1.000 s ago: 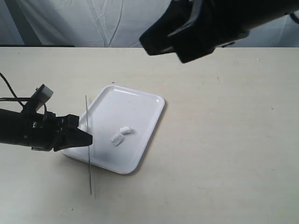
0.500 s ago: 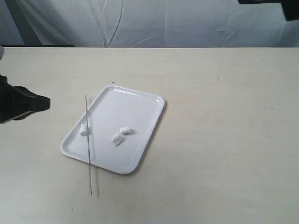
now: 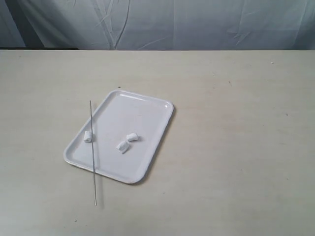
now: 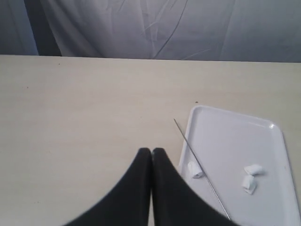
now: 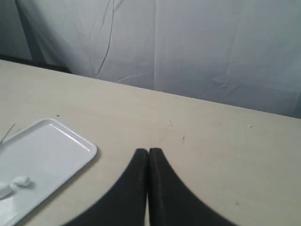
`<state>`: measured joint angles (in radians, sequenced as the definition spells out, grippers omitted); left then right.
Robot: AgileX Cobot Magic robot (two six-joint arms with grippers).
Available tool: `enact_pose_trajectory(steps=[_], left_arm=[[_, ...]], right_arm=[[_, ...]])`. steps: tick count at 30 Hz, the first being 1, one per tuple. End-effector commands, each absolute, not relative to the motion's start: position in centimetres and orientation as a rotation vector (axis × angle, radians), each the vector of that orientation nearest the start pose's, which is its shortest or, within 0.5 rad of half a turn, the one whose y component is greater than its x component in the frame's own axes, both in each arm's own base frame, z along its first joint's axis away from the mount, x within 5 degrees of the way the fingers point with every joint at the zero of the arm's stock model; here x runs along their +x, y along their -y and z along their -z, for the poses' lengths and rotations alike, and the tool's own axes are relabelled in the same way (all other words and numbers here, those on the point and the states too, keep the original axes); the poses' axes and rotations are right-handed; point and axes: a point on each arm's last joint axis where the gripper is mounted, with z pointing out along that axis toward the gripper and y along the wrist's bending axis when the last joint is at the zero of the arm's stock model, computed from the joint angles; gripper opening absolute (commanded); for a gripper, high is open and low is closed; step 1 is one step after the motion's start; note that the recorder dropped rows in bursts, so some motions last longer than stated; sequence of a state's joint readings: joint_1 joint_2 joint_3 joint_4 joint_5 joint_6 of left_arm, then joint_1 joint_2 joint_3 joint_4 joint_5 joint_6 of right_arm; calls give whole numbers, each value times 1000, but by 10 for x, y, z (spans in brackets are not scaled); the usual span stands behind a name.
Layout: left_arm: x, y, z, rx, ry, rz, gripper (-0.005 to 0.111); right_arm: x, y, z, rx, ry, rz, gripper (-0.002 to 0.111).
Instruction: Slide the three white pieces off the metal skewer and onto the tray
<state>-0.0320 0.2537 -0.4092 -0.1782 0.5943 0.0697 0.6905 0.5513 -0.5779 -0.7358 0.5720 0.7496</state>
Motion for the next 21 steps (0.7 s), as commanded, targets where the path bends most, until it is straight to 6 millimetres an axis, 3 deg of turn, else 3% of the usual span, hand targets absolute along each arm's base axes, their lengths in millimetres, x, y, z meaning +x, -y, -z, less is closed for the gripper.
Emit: enact_pose_trajectory(steps=[1,10,21], left_arm=[[51,9,-278,-14,-1826,171,0],[51,6,-277,14,-1831,105,0],[51,6,-277,14,-1831,105,0]], right_arm=[[81,-23,-321,-237,-1755,-237,-1],[55,5,-324,-116,-1694,-274,-1],[51,5,-320,-101,-1730,-311,-1]])
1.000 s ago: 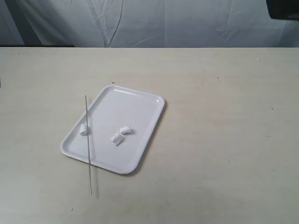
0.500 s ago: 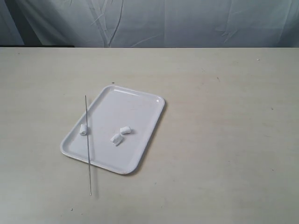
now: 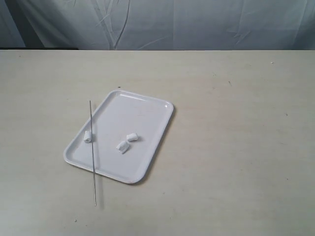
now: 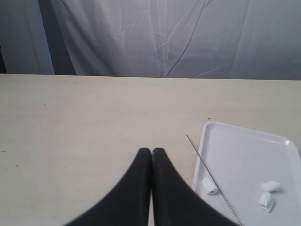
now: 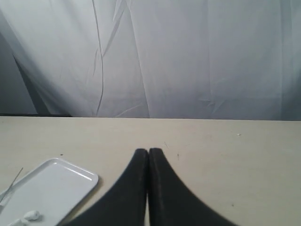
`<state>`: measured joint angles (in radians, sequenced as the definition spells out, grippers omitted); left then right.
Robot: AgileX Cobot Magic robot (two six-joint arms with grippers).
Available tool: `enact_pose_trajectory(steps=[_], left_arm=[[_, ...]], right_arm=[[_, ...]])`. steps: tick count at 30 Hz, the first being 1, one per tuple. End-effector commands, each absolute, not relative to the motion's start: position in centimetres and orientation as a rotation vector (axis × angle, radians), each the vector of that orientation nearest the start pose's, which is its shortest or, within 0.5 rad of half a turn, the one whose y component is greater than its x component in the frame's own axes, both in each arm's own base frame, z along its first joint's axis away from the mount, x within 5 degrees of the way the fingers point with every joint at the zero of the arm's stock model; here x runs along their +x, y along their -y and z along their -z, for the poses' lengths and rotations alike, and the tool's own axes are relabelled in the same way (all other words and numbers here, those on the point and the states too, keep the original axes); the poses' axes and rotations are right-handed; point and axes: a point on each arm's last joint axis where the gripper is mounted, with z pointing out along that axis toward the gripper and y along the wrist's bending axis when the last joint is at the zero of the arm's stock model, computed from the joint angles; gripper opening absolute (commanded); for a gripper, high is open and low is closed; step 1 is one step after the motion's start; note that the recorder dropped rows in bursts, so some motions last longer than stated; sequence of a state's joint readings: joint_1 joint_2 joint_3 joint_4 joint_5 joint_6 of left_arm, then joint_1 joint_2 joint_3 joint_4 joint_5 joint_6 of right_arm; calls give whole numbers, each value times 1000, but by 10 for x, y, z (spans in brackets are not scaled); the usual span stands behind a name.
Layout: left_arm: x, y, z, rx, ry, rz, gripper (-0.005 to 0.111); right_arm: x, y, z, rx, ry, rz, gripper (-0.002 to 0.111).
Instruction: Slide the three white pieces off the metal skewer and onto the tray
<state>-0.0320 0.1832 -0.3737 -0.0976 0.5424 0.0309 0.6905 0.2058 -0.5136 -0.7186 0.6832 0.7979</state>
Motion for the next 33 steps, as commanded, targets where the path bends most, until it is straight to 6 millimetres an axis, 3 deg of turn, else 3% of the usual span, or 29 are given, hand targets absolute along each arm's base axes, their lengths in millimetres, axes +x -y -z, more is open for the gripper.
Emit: enact_pose_trajectory(steps=[1,6,11,15,21,25,33], left_arm=[[51,6,-277,14,-1831,105,0],[45,6,-279,13,-1790,104,0],[24,5,-284,-1,-1655,88,0],[24,2,-284,28,-1650,14,0],[31,1,-268,9,-1685,-7,0],[36,2,-253,-8,-1726,28,0],[45,4,-226,-69,-1769,120,0]], right_arm=[[51,4,-320,-98,-1734,-329,-1],[51,4,-320,-96,-1739,-338,-1],[51,12,-312,-58,-1823,-237,-1],[49,11,-303,-52,-1877,-241,-1],[58,-2,-293,-121,-1691,-197,-1],[65,-10,-269,-100,-1631,-214,-1],[67,-7,-215,-12,-1676,-184,-1]])
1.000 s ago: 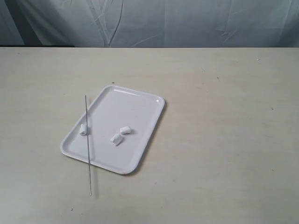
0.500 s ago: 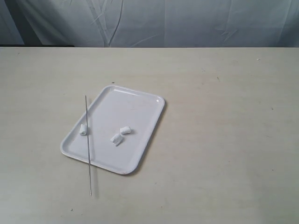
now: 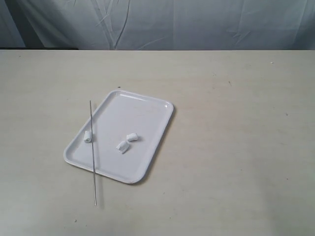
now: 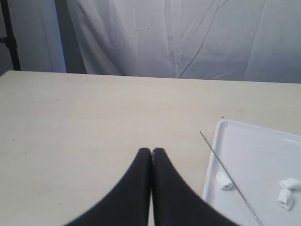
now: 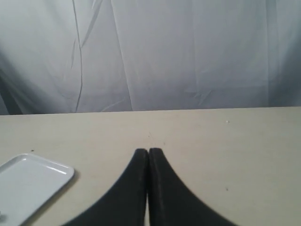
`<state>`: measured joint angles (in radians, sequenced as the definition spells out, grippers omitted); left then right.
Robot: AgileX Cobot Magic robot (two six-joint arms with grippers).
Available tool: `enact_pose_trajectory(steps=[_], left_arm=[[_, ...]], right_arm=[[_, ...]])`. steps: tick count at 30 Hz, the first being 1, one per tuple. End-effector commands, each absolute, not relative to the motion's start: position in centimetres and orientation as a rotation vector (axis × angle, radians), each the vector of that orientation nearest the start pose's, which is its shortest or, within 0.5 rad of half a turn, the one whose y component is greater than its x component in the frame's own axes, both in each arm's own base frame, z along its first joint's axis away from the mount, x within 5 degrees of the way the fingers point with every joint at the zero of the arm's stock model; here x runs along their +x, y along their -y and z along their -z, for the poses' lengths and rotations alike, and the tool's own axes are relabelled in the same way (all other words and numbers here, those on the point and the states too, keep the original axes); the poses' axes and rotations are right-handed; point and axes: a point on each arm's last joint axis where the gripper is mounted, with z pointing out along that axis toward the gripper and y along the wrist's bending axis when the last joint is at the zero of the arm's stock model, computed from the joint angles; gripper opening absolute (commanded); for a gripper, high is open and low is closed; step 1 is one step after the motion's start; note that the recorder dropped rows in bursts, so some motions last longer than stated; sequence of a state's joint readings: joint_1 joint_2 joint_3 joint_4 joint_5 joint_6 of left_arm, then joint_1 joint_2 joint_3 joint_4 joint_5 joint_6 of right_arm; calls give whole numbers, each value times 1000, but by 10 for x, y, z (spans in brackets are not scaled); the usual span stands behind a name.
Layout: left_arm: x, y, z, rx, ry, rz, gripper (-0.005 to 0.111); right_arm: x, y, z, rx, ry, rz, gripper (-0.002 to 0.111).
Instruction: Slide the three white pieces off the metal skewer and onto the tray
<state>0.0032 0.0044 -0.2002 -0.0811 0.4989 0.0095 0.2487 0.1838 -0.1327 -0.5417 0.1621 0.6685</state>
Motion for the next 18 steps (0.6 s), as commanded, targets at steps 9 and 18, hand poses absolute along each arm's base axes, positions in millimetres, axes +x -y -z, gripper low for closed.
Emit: enact_pose_trajectory(steps=[9,18], left_arm=[[55,3,-187,-116,-1769,144,0],[55,2,-188,-100,-1763,117,0]], right_arm=[[60,0,-196,27,-1688,-92,-1],[56,2,-196,26,-1674,-67,-1]])
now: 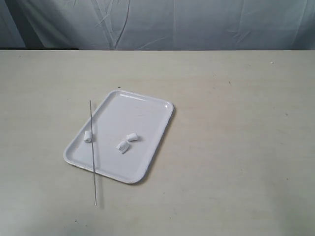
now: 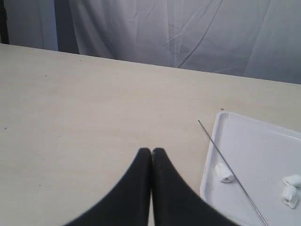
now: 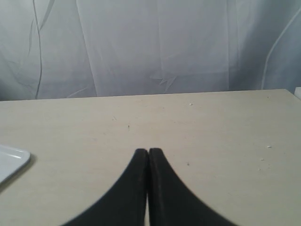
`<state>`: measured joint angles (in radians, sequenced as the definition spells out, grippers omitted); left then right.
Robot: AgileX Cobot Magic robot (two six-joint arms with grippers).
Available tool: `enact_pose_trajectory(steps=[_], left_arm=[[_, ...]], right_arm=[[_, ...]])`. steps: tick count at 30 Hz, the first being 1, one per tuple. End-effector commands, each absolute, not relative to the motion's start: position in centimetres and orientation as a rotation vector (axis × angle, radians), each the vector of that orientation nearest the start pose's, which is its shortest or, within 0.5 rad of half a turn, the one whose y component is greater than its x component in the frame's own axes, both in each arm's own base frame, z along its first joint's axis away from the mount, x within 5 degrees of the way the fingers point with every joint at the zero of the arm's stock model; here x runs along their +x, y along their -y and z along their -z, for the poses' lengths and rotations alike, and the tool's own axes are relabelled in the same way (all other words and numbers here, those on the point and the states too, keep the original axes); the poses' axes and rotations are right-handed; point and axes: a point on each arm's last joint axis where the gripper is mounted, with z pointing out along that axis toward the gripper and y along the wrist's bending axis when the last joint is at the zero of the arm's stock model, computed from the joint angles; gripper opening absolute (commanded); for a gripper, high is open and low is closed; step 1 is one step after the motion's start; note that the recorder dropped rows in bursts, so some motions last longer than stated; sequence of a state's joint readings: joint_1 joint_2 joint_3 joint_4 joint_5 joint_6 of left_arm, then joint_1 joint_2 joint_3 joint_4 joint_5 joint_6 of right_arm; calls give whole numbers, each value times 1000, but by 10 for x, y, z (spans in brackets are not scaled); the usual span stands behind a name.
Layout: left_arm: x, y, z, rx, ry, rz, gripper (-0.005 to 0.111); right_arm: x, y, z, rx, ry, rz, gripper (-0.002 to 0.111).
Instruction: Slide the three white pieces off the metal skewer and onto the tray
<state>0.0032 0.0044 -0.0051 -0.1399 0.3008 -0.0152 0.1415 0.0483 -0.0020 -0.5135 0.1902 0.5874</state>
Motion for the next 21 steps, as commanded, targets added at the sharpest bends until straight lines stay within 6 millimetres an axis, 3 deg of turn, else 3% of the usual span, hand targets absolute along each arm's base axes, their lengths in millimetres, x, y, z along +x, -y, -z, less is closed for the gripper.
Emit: enact_pose_trajectory(steps=[1,11,21], left_arm=[[55,2,-188,-91,-1764,103,0],[55,-3,-188,-137,-1760,19,0],[55,-3,-188,-142,-1752,14,0]], right_arm=[[56,3,-194,35,-1694,-56,-1],[55,6,-188,105,-1756,-33,-1],[54,1,-186,-9,-1790,-22,-1]])
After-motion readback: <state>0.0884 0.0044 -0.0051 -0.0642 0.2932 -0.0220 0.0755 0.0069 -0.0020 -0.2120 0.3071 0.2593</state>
